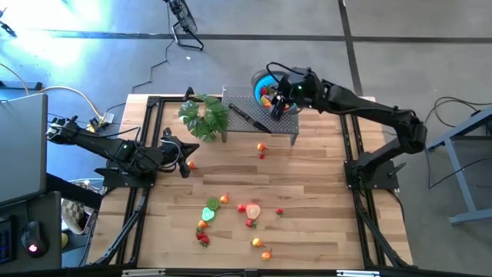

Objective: Pick & Place Fruit
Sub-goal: Put the red strawberry in the blue bowl on the shelf

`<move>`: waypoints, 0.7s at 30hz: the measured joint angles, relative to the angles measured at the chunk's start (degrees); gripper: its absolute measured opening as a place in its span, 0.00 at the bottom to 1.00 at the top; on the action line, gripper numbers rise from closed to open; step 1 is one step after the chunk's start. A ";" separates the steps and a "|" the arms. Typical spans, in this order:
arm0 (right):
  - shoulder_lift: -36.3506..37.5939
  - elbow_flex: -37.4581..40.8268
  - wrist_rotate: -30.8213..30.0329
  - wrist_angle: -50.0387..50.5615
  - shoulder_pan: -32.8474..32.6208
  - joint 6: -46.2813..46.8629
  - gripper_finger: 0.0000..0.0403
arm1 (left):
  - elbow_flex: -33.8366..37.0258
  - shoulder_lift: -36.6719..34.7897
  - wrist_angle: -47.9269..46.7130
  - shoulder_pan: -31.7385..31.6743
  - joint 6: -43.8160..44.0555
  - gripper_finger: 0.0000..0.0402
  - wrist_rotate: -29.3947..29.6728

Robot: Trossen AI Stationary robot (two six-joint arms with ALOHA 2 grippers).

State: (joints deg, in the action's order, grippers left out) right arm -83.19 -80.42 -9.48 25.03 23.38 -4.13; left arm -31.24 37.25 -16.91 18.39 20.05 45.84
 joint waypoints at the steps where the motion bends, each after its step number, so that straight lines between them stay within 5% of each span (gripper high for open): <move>1: 0.43 0.00 0.02 0.05 -0.62 0.63 0.41 | 0.00 0.00 0.00 0.00 0.00 0.00 -0.01; 21: 3.44 0.00 -0.02 3.67 -15.65 10.24 0.33 | 0.00 0.01 0.02 0.00 0.00 0.00 -3.48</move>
State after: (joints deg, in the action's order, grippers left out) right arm -79.75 -80.42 -9.50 28.70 7.73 6.11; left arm -31.24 37.26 -16.88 18.39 20.05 42.37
